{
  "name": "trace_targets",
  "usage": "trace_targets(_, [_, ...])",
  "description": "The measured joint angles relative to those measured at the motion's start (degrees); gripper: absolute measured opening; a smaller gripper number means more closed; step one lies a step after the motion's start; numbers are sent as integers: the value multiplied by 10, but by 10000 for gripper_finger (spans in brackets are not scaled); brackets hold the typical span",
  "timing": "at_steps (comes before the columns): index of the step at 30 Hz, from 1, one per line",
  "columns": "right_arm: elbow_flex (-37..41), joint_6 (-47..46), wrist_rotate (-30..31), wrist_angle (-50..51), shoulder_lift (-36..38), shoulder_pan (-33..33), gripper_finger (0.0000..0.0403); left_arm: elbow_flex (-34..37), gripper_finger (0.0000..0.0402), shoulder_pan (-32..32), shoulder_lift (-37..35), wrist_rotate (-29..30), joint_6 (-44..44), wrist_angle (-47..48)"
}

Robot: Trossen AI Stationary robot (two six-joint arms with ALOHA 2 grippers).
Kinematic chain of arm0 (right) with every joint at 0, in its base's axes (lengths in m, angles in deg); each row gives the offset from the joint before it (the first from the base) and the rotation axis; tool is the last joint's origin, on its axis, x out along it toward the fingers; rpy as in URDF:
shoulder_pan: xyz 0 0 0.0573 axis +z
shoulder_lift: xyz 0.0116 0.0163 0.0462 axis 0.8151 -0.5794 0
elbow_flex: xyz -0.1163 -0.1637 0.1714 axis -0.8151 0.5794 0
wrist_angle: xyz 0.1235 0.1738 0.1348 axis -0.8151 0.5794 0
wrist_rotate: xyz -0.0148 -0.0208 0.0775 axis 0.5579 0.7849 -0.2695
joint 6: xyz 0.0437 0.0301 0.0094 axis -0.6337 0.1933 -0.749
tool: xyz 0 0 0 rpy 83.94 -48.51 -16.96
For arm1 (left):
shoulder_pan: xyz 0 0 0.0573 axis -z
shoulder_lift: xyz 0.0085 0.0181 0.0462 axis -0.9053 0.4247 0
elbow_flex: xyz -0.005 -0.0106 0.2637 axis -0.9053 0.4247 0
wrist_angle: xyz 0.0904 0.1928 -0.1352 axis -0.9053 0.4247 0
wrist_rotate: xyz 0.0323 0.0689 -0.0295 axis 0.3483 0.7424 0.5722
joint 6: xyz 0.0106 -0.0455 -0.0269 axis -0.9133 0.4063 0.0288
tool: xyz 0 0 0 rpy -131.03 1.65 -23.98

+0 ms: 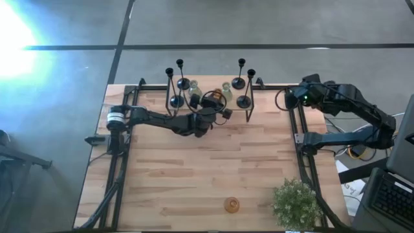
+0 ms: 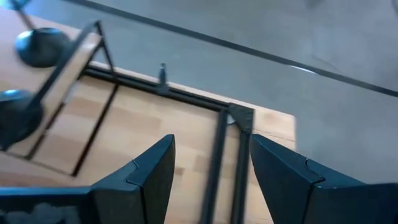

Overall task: Pick & Place candle stick holders
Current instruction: Put the orange glass candle holder on the shelf

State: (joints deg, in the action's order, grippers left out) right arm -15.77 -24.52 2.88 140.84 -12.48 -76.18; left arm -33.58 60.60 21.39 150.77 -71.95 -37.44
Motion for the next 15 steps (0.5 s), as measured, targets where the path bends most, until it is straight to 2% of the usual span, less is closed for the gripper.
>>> trace_targets(7, [0,37,-16,0,5,-51,203,-6,120,-2,28,51,28,4])
trace_targets(15, [0,83,-17,-24,5,-57,203,0,120,-4,26,57,62,16])
